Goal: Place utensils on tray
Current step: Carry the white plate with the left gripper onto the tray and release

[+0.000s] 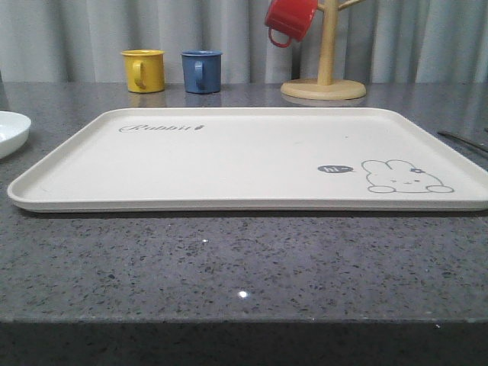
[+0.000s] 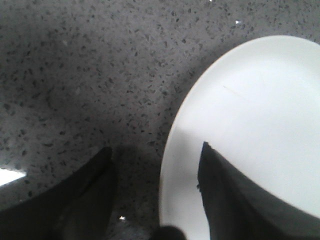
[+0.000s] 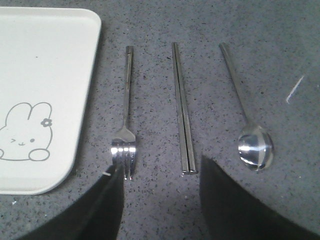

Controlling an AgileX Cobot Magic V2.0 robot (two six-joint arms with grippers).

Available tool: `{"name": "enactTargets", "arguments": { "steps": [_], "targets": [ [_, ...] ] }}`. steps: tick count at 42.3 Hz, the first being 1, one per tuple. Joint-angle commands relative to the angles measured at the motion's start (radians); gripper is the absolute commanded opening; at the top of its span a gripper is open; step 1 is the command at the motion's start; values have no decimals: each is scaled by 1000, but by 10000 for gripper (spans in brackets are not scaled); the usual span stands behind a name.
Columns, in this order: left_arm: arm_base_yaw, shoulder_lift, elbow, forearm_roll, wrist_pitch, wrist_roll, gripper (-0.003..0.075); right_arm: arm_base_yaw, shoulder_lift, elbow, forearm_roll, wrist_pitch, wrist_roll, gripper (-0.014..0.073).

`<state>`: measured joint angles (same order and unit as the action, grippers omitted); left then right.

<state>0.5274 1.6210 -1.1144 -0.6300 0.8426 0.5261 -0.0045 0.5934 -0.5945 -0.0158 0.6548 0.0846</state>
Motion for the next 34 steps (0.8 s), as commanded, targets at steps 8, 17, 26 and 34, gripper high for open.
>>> {"name": "enactTargets", "arguments": {
  "steps": [8, 17, 26, 34],
  "targets": [
    [0, -14, -29, -33, -3, 9, 184, -4, 7, -32, -2, -59, -8, 383],
    [0, -16, -32, -35, 12, 24, -15, -4, 7, -32, -2, -59, -8, 383],
    [-6, -42, -110, -84, 109, 42, -20, -4, 7, -32, -2, -59, -8, 383],
    [-120, -71, -219, -89, 179, 35, -20, -4, 7, -32, -2, -59, -8, 383]
  ]
}}
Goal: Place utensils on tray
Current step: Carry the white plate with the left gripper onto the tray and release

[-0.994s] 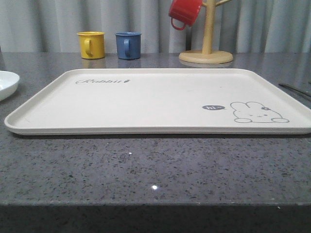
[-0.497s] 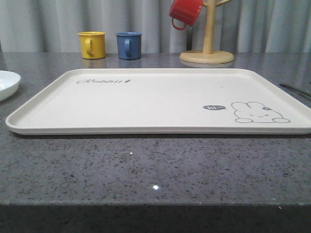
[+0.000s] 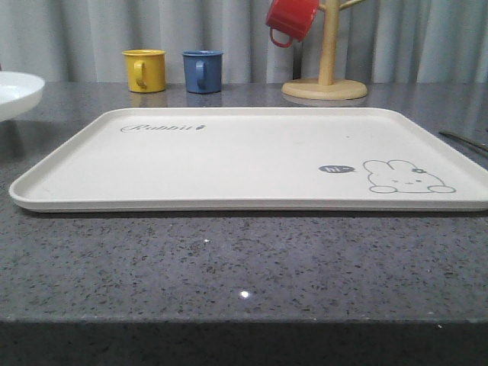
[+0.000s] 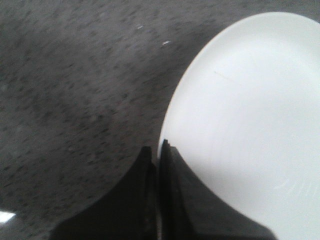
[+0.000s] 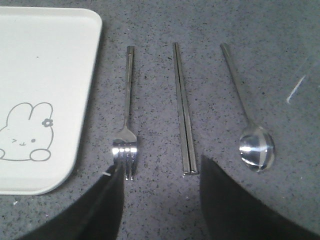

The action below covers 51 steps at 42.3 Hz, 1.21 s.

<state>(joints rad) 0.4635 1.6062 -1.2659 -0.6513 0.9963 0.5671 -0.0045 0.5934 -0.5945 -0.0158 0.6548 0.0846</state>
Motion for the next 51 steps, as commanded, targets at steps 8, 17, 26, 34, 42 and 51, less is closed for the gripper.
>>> {"name": "enactTargets", "arguments": {
  "steps": [8, 17, 26, 34, 42, 51],
  "targets": [
    [-276, -57, -119, -62, -33, -82, -20, -4, 7, -32, -2, -59, -8, 383],
    [-527, -17, -119, -10, -130, -131, -20, -4, 7, -32, -2, -59, -8, 383],
    [-631, 56, -121, 38, -162, -155, -20, -4, 7, -32, -2, -59, -8, 383],
    [-632, 104, -121, 40, -145, -155, -20, -4, 7, -32, -2, -59, -8, 383],
    [-632, 106, -121, 75, -132, -153, 2, -4, 7, -32, -2, -59, -8, 383],
    [-632, 106, -121, 75, -105, -153, 225, -4, 7, -32, -2, -59, -8, 383]
  ]
}}
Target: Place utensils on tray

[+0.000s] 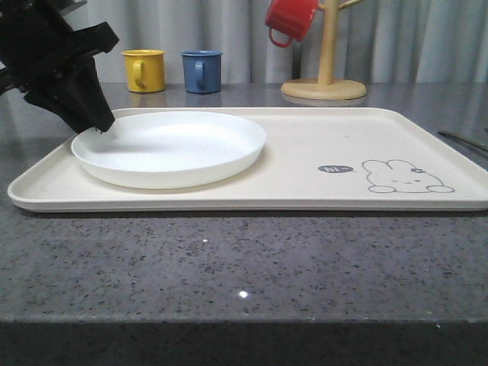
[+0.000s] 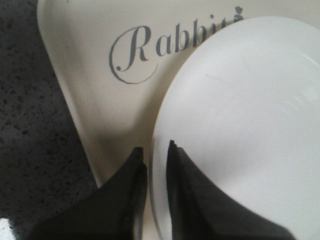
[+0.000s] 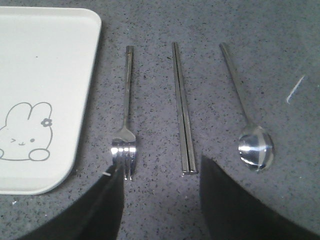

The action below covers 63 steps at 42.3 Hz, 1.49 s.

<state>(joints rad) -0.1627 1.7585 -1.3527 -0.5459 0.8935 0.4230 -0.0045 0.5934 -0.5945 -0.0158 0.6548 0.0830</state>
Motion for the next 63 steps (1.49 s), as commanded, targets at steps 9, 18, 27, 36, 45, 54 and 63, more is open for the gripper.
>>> {"name": "enactTargets", "arguments": {
  "steps": [9, 18, 27, 36, 45, 54, 63],
  "targets": [
    [-6, -86, -50, -29, -10, 18, 302, -4, 7, -32, -2, -59, -7, 383],
    [-39, -237, -41, 9, 3, 46, 302, -4, 7, -32, -2, -59, -7, 383],
    [-189, -404, 22, 262, 5, -69, 302, -4, 7, -32, -2, -59, -7, 383],
    [-268, -610, 195, 480, -57, -300, 302, -4, 7, -32, 0, -62, -7, 383],
    [-263, -858, 414, 494, -139, -329, 302, -4, 7, -32, 48, -57, -7, 383],
    [-263, -1048, 521, 494, -139, -329, 302, 0, 7, -68, 64, -23, -27, 383],
    [-263, -1098, 525, 494, -135, -329, 302, 29, 78, -179, 125, 135, -148, 383]
  ]
}}
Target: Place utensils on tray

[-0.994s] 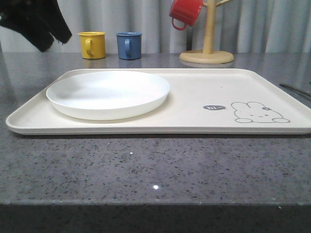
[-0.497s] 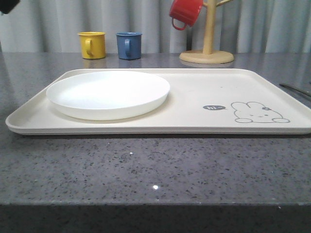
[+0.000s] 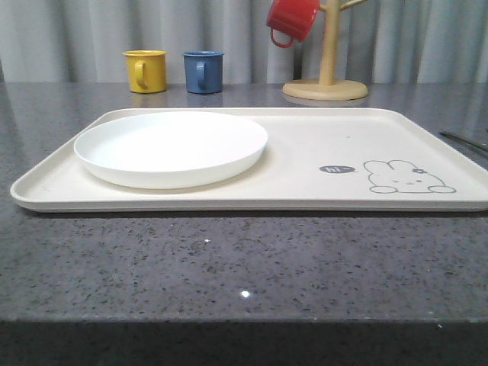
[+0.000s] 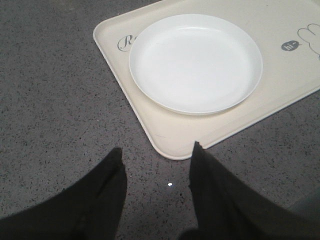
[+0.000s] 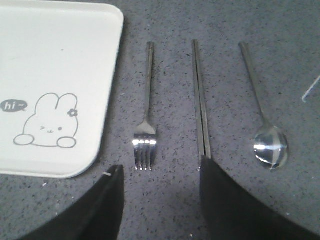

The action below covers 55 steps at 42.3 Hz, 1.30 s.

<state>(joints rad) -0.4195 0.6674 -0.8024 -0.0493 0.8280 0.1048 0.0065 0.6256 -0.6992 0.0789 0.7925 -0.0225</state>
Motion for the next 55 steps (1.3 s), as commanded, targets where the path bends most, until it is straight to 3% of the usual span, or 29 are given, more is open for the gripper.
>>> {"name": "enactTargets", "arguments": {
  "steps": [1, 11, 20, 34, 55],
  "targets": [
    [-7, -7, -25, -3, -69, -11, 302, 26, 64, -90, 33, 22, -43, 383],
    [-7, -7, -25, -3, -71, -11, 302, 55, 344, -274, 33, 221, -43, 383],
    [-7, -7, -25, -3, -71, -11, 302, 55, 577, -435, -16, 304, -11, 383],
    [-7, -7, -25, -5, -71, -11, 302, 58, 831, -550, -69, 307, 36, 383],
    [-7, -7, -25, -5, -73, -11, 302, 59, 955, -568, -51, 222, 59, 383]
  ]
}}
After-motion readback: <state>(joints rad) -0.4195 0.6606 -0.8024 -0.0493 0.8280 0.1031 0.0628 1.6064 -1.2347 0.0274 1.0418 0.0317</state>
